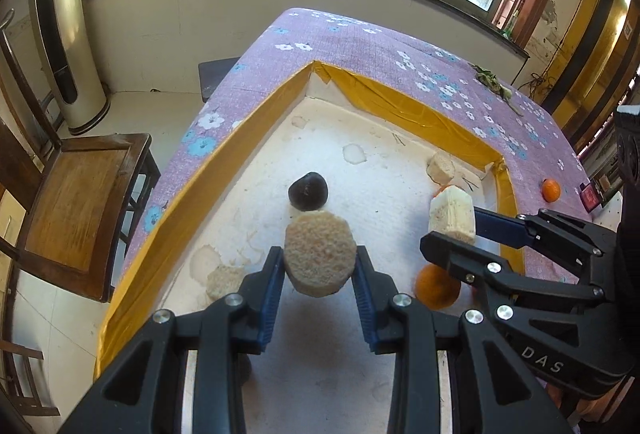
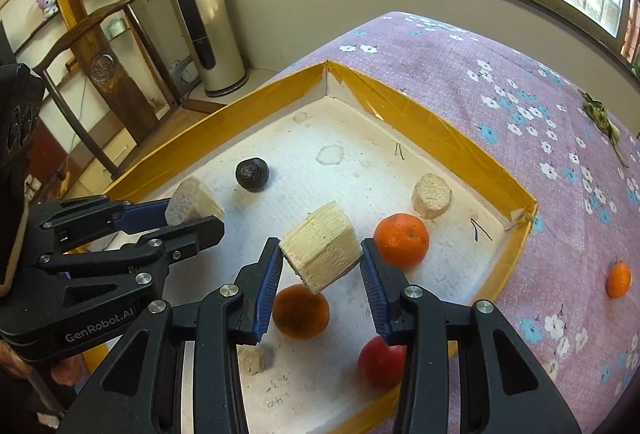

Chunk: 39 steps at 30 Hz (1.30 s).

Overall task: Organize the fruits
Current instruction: 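Carry the large rice cake and beige cube over the yellow tray with both tools, then open both tools to drop the rice cake and cube into the tray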

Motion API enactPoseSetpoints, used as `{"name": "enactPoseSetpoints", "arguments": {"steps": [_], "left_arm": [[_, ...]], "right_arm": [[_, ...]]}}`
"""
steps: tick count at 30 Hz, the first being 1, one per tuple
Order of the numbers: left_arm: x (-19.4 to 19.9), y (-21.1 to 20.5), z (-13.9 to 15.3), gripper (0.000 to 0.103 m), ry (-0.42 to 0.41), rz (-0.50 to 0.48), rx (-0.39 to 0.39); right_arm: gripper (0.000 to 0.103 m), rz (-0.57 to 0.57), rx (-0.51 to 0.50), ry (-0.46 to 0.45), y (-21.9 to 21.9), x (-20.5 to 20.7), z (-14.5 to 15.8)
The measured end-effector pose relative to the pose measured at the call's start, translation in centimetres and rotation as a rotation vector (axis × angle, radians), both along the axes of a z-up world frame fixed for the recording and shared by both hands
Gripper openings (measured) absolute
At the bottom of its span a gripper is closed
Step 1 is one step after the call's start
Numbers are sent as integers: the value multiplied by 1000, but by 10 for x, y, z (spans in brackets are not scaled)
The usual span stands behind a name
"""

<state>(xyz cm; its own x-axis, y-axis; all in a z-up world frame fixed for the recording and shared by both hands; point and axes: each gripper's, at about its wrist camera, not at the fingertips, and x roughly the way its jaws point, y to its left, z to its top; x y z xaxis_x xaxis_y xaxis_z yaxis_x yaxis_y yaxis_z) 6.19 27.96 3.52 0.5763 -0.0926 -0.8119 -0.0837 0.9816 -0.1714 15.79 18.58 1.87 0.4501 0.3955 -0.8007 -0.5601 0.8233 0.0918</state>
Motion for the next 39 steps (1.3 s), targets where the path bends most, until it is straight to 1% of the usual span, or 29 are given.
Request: {"name": "enactPoseSetpoints", "arguments": {"steps": [2,5,9,12,16,22,24,25,26,29,35,39], "left_arm": [[3,1,-2,36,4,-2,4],[6,3,-5,37,21,-7,-21],[11,4,-6,37,42,-8,-1],[15,8,-9,37,67,-1,-12],[19,7,-10,37,85,-6,6],[20,3,-10,37,95,-11,40],[20,2,-10,39,95,-15,46],[19,1,-10,39,97,-15,52],[19,0,-10,41,98,-16,56],[15,-2,-10,48,98,-5,88],[3,3,-9,54,91,32,103],[-8,1,-6,57,72,49,133]], "right_arm": [[39,5,-7,0,2,2,-3],[39,16,-13,-2,5,4,-6],[39,25,-15,5,10,9,-8],[39,32,-40,12,16,14,-15],[39,28,-56,38,19,17,-23],[39,22,-67,29,17,15,-23],[41,13,-68,31,14,14,-23],[45,6,-74,30,12,14,-23],[47,-2,-74,27,10,13,-22],[48,-20,-62,28,3,10,-18],[50,-43,-72,4,-10,-3,-8],[53,-62,-48,5,-21,-14,-2]]}}
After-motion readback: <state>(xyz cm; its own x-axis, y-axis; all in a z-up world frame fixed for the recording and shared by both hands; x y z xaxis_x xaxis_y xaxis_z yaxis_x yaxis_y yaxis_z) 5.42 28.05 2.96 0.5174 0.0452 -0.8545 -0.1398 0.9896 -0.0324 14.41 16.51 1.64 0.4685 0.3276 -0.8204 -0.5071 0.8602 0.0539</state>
